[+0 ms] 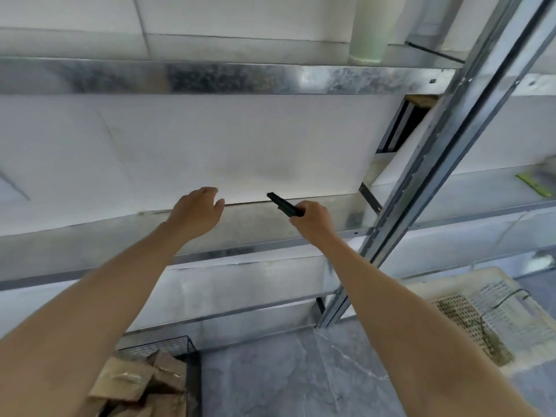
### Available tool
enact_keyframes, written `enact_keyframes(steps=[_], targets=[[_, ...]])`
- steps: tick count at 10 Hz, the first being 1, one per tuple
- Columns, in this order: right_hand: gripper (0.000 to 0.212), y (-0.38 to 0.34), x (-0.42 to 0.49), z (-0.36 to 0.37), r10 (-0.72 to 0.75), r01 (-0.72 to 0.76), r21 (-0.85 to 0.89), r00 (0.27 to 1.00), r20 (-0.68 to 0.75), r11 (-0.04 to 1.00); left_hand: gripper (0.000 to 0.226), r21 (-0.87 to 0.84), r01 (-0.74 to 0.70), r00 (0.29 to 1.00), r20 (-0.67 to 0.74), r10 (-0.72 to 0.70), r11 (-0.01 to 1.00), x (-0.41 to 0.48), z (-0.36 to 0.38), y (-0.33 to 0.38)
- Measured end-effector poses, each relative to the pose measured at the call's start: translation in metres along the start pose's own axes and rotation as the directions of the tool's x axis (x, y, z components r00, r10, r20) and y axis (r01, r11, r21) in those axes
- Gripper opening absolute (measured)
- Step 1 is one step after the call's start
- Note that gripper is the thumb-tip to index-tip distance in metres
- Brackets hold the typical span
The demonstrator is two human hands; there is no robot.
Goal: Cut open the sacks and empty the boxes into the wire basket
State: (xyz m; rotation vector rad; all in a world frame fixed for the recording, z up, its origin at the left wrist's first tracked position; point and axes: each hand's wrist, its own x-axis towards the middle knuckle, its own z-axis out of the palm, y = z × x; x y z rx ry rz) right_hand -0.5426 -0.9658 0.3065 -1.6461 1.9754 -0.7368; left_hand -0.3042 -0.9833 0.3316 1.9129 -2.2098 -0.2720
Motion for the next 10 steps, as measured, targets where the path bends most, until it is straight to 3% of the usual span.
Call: enact_keyframes(steps=[4, 8, 10], targets=[[0.018, 0.039, 0.100, 0.070, -0.033, 0.046, -0.105, 0.992, 0.118, 0.993, 0.045, -0.027, 0.144, 0.987, 0.068, -0.142, 0.989, 0.072, 0.060, -0.009], [0.032, 0.039, 0.115, 0.098, -0.055, 0.137, -0.354, 0.971, 0.232, 0.925, 0.046, -0.024, 0.204, 0.975, 0.098, -0.200, 0.979, 0.081, 0.073, -0.026], [0.038, 0.021, 0.113, 0.089, -0.048, 0.091, -0.219, 0.980, 0.195, 0.972, 0.046, -0.035, 0.211, 0.976, 0.058, -0.209, 0.977, 0.069, 0.061, -0.034]])
